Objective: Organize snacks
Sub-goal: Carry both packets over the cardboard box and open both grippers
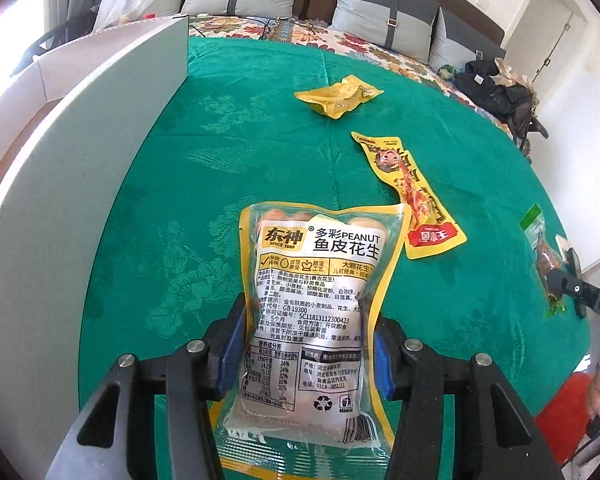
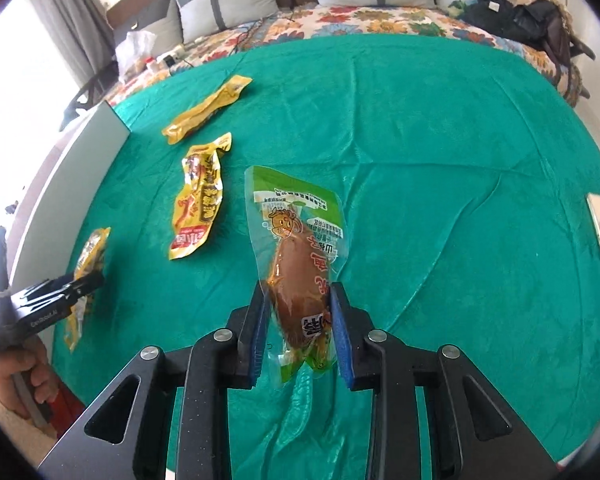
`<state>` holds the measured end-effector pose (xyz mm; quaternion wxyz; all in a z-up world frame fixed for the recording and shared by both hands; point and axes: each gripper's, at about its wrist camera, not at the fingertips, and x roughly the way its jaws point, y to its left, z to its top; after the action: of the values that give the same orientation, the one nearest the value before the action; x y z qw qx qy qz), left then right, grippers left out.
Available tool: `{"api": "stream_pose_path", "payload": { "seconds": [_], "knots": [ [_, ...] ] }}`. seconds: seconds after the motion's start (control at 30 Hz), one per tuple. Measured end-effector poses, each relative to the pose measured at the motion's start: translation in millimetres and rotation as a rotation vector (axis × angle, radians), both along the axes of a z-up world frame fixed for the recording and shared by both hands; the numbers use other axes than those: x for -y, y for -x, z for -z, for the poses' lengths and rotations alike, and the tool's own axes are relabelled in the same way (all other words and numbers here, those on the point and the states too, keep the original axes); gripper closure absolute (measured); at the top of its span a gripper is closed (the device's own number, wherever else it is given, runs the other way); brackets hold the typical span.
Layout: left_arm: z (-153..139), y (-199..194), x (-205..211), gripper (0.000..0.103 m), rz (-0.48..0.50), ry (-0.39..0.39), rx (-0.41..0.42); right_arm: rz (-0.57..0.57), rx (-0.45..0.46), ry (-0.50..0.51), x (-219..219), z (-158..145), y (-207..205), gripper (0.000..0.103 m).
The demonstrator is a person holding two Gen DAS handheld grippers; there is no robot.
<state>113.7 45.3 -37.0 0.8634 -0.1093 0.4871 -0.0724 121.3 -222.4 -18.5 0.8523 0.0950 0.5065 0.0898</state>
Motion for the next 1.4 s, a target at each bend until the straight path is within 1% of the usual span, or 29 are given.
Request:
{"api": "stream_pose_path", "payload": {
  "seconds": [0.1,0.27,0.4,0.5,0.57,0.63,0.7,0.8,0.93,1.03,1.17,1.3,1.4],
  "knots": [
    [-25,20,-6,0.051,0.001,0.044,0.042,0.014,0.013,-0.067,2,-3,12,0.073],
    [-71,50,-31,0.051,-0.016,0.098,0.109,-0.014,0.031,-0.115,-19,-13,18,0.073],
    [-104,71,-66,0.051,-0.059,0.144,0.166,-0.070,0.061,-0.159,-49,-31,20,0.073],
    [-123,83,-103,0.051,-0.119,0.184,0.198,-0.134,0.088,-0.159,-78,-46,23,0.072],
    [-134,92,-132,0.051,-0.170,0.177,0.226,-0.178,0.112,-0.154,-98,-58,26,0.072],
    [-141,100,-163,0.051,-0.232,0.134,0.248,-0.226,0.130,-0.148,-120,-69,25,0.072],
    [-142,106,-196,0.051,-0.291,0.122,0.251,-0.276,0.146,-0.153,-145,-80,24,0.072],
    [-137,112,-237,0.051,-0.361,0.114,0.242,-0.361,0.161,-0.178,-186,-95,23,0.072],
    [-121,112,-269,0.051,-0.404,0.088,0.203,-0.478,0.157,-0.228,-250,-108,24,0.072],
    [-107,110,-280,0.051,-0.418,0.081,0.171,-0.560,0.149,-0.265,-297,-114,27,0.072],
    [-94,108,-288,0.050,-0.434,0.061,0.145,-0.638,0.167,-0.240,-347,-115,31,0.072],
    [-83,108,-297,0.050,-0.450,0.045,0.122,-0.673,0.156,-0.194,-377,-105,30,0.072],
    [-76,108,-298,0.050,-0.462,0.019,0.108,-0.674,0.145,-0.165,-391,-94,27,0.072]
  ]
}}
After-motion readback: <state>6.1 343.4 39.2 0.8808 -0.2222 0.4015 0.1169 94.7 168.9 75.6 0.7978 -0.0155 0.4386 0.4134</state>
